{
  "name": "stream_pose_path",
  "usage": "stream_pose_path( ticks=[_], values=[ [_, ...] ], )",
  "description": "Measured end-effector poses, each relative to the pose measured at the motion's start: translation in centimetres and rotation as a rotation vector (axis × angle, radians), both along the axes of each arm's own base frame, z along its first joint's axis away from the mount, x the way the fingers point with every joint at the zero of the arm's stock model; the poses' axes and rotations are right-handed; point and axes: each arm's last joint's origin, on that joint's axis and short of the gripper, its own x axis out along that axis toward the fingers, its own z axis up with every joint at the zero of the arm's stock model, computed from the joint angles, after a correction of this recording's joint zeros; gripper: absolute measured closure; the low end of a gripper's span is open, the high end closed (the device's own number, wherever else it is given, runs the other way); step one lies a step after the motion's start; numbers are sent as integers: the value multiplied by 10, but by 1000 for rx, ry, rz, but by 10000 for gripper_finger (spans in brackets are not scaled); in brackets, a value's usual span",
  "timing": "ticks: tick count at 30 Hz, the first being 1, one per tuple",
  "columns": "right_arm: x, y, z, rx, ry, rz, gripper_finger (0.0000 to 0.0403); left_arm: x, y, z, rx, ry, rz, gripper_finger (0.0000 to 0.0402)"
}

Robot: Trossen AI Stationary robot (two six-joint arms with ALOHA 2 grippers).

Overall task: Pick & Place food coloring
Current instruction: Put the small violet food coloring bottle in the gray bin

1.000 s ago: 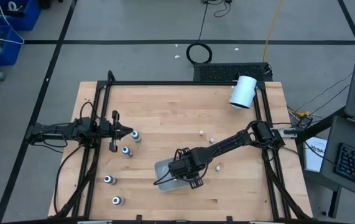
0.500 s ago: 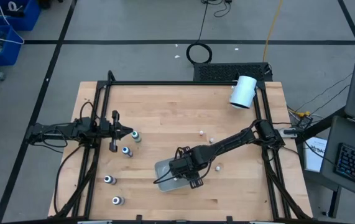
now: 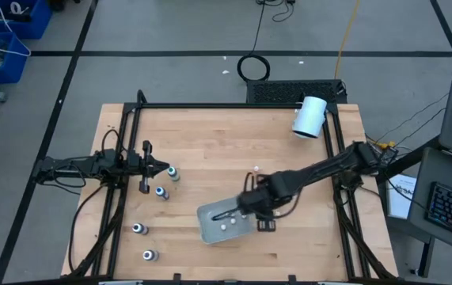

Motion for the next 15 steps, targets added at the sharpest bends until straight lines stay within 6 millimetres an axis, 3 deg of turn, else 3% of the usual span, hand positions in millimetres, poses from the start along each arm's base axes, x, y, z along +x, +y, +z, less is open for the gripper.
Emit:
stream_pose_path(
  ticks=[9, 15],
  values=[
    [-46, 9, -46, -5, 35, -117, 238, 0, 0, 0, 0, 0, 0, 376],
    [-58, 4, -68, -35, 101, -165, 232, 0, 0, 0, 0, 0, 0, 376]
  ],
)
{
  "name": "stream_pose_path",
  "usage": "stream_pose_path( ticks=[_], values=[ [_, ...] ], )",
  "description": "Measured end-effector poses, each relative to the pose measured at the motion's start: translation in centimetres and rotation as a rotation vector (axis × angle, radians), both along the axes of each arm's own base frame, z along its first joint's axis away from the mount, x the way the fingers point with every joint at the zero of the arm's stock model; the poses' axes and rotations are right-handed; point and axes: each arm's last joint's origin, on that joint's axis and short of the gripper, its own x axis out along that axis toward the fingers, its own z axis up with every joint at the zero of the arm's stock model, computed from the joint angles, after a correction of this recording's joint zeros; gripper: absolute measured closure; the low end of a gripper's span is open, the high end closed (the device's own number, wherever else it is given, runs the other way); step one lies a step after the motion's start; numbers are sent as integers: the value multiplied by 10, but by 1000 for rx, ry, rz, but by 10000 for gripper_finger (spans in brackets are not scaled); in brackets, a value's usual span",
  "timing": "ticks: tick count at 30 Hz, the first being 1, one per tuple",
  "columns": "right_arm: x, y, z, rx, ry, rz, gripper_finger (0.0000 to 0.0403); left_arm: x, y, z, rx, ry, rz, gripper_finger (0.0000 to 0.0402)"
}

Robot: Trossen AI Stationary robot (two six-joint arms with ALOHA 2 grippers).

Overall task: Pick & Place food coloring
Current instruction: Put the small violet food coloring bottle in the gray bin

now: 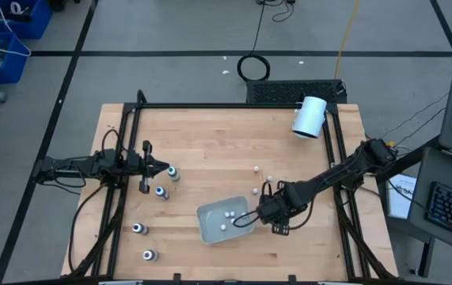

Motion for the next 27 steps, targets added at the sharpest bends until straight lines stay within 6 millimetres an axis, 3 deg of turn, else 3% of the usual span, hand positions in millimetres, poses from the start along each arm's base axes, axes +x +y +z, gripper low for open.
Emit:
stream_pose_path(
  ticks=[10, 27],
  values=[
    [-5, -2, -23, 6, -13, 8, 233, 0, 0, 0, 0, 0, 0, 376],
    [-1, 0, -23, 25, -66, 19, 245, 0, 0, 0, 0, 0, 0, 376]
  ],
)
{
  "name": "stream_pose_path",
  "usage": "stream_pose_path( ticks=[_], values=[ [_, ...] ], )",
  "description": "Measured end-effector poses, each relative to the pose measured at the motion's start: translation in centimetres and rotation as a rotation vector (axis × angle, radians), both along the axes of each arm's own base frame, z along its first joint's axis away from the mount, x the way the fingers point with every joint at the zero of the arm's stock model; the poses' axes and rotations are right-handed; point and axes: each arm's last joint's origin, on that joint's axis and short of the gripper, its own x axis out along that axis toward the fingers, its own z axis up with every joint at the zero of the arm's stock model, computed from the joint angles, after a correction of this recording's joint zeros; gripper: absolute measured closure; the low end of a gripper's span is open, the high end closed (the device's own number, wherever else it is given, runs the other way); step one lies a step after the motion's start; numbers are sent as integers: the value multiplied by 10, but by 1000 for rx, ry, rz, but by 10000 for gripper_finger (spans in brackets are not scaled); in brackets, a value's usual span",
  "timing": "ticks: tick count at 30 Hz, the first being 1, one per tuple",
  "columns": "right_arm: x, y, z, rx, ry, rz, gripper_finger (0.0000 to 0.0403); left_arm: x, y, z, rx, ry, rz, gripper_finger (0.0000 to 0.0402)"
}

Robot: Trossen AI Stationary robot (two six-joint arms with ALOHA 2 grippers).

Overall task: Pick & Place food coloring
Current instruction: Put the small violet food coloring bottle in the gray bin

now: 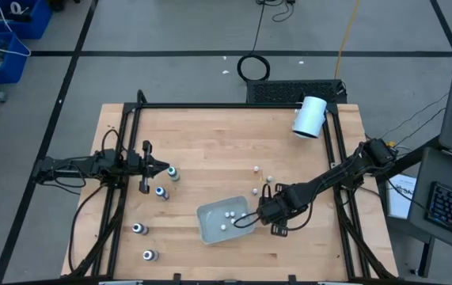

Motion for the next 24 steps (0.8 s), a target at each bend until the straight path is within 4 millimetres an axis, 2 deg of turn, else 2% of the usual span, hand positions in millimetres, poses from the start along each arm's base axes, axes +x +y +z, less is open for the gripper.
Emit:
stream_pose_path(
  ticks=[11, 17, 24],
  values=[
    [0, 0, 0, -1, 2, -4, 247, 0, 0, 0, 0, 0, 0, 376],
    [-7, -3, -11, -13, 39, -13, 248, 0, 0, 0, 0, 0, 0, 376],
    [-8, -3, -12, -11, 39, -14, 248, 0, 0, 0, 0, 0, 0, 376]
  ],
)
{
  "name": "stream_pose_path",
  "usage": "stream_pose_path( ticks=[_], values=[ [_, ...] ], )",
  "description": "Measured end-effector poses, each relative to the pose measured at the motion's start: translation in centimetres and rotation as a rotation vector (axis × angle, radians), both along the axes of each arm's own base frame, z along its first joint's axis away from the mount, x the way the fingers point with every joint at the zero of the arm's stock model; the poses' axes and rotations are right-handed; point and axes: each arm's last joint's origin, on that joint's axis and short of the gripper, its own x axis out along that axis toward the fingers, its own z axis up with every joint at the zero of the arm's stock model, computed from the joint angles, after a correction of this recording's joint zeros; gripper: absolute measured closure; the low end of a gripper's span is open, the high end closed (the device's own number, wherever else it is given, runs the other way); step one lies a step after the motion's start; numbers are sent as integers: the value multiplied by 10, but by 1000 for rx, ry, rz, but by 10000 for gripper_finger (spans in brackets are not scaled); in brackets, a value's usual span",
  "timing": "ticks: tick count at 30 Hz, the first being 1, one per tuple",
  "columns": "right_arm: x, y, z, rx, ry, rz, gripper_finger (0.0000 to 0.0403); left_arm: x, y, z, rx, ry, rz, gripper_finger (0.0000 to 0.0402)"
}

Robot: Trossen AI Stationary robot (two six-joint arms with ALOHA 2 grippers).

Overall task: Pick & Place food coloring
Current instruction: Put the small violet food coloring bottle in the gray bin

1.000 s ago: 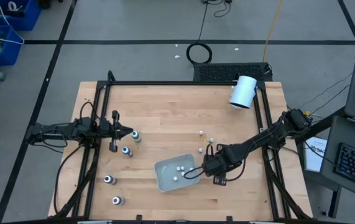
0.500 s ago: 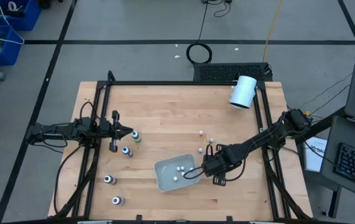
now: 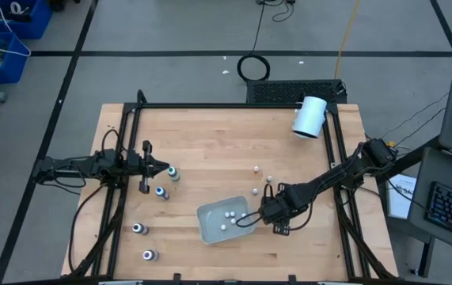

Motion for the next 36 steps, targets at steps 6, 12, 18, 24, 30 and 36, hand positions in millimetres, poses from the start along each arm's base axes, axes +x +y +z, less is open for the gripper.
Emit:
stream_pose_path(
  ticks=[6, 12, 18, 24, 30, 36],
  values=[
    [2, 2, 0, 40, -14, 7, 248, 0, 0, 0, 0, 0, 0, 376],
    [3, 3, 0, 59, -14, 14, 248, 0, 0, 0, 0, 0, 0, 376],
    [3, 3, 0, 58, -14, 20, 275, 0, 0, 0, 0, 1, 0, 376],
    [3, 3, 0, 58, -19, 37, 346, 0, 0, 0, 0, 0, 0, 376],
    [6, 4, 1, 65, -49, 83, 362, 0, 0, 0, 0, 0, 0, 376],
    [6, 1, 11, 74, -94, 97, 362, 0, 0, 0, 0, 0, 0, 376]
  ],
)
